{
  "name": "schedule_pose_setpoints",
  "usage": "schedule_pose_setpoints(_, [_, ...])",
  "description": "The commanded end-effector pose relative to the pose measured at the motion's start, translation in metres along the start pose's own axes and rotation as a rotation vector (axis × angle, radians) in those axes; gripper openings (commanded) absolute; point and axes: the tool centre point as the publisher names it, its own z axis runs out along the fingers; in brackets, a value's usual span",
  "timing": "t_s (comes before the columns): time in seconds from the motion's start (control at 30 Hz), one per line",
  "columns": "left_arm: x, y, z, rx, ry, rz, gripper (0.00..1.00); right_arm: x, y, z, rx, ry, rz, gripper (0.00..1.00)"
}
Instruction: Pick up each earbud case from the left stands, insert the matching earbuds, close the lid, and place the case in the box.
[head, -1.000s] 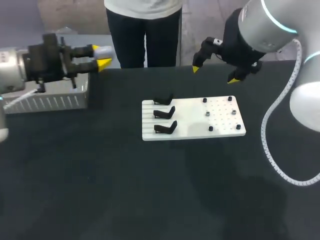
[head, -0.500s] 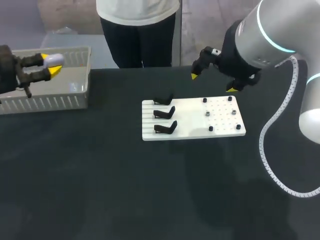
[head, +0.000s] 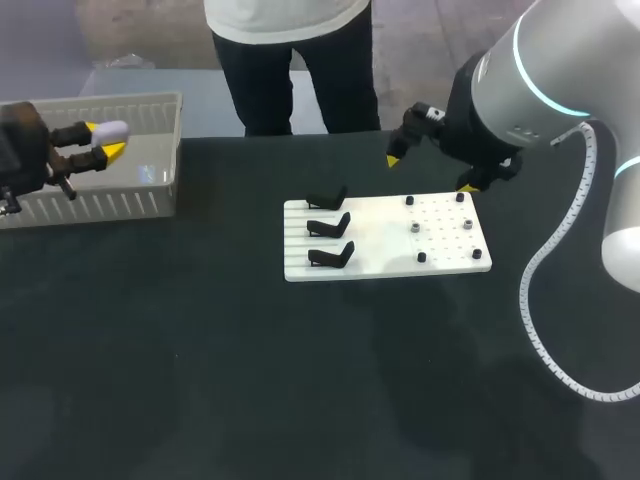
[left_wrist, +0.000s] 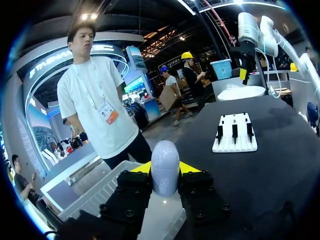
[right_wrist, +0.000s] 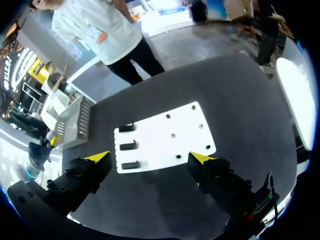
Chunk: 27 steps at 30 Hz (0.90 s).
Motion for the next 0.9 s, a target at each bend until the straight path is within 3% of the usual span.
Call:
schedule_pose_setpoints(0.03, [0.012, 0.007, 0.029, -0.286, 0.006, -0.001, 0.0, -0.004, 0.002, 0.003, 0.008, 0.017, -0.001, 1.0])
schedule_pose_setpoints(0.37, [0.034, 0.02, 0.053, -0.348, 0.108, 0.013, 0.0, -0.002, 0.001, 0.011, 0.024, 0.043, 0.006, 1.0])
schedule_pose_setpoints(0.47, [0.042, 0.021, 0.055, -0.356, 0.09, -0.008, 0.0, -0.002, 0.0, 0.011, 0.025, 0.045, 0.01, 1.0])
schedule_pose_setpoints(0.53, [0.045, 0.022, 0.056, -0.351, 0.084, -0.022, 0.11, -0.002, 0.0, 0.011, 0.027, 0.045, 0.012, 1.0])
schedule_pose_setpoints(0.57, [0.046, 0.023, 0.056, -0.348, 0.089, -0.018, 0.31, -0.002, 0.0, 0.011, 0.028, 0.044, 0.013, 1.0])
schedule_pose_setpoints(0.63, [0.05, 0.024, 0.056, -0.351, 0.088, -0.026, 0.34, -0.002, 0.0, 0.011, 0.027, 0.042, 0.015, 1.0])
schedule_pose_setpoints(0.7, [0.051, 0.025, 0.056, -0.353, 0.084, -0.027, 0.52, -0.003, 0.0, 0.011, 0.028, 0.04, 0.016, 1.0])
schedule_pose_setpoints(0.73, [0.051, 0.025, 0.056, -0.361, 0.075, -0.029, 0.82, -0.003, 0.0, 0.011, 0.03, 0.04, 0.015, 1.0])
schedule_pose_setpoints(0.77, [0.051, 0.026, 0.056, -0.361, 0.073, -0.029, 1.0, -0.002, 0.0, 0.011, 0.031, 0.04, 0.014, 1.0])
schedule_pose_setpoints(0.9, [0.042, 0.028, 0.053, -0.369, 0.033, -0.016, 1.0, -0.001, -0.002, 0.008, 0.031, 0.039, 0.014, 1.0])
